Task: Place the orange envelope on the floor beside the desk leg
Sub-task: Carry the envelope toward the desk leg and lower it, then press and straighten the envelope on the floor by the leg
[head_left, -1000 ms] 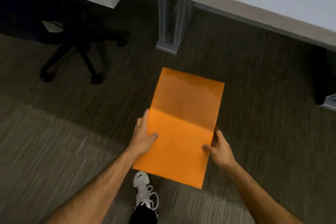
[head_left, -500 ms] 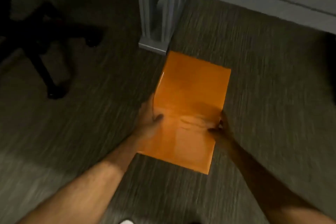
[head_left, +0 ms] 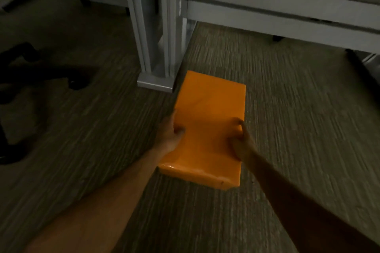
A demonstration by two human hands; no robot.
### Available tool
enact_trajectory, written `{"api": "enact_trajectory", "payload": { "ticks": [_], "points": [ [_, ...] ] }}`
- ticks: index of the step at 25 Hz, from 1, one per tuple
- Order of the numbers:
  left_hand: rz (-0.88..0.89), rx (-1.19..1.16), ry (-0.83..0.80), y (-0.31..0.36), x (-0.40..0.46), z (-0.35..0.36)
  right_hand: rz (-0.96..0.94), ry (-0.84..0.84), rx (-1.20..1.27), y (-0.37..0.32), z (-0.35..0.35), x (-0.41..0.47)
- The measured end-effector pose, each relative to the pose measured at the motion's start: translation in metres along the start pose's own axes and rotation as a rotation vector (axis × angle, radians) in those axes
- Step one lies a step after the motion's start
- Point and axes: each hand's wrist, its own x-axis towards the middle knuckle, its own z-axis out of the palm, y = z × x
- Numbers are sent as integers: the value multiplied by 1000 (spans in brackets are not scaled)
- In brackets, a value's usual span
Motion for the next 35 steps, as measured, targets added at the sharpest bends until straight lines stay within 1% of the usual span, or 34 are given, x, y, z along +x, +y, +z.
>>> {"api": "enact_trajectory", "payload": {
  "ticks": [1, 3, 5, 7, 10, 14, 22, 27, 35],
  "points": [
    [-4, 74, -22, -5, 2, 8, -29, -3, -65, 4, 2, 5],
    [20, 326, -3, -15, 1, 23, -138, 11, -249, 14, 11, 6],
    [121, 545, 21, -20, -3, 32, -276, 54, -461, 23, 23, -3],
    [246, 674, -46, -20, -13, 35, -383, 69, -626, 28, 36, -19],
    [387, 829, -132, -29, -40, 35, -456, 48, -754, 34, 54, -50],
    [444, 850, -188, -34, -54, 33, -452, 41, -830, 43, 62, -76],
    [492, 851, -132, -31, -48, 34, -427, 70, -860, 39, 64, -75],
    [485, 851, -118, -28, -33, 35, -432, 89, -868, 31, 64, -58],
    [506, 842, -61, -21, 20, 38, -458, 113, -867, 13, 62, -6]
  ]
}}
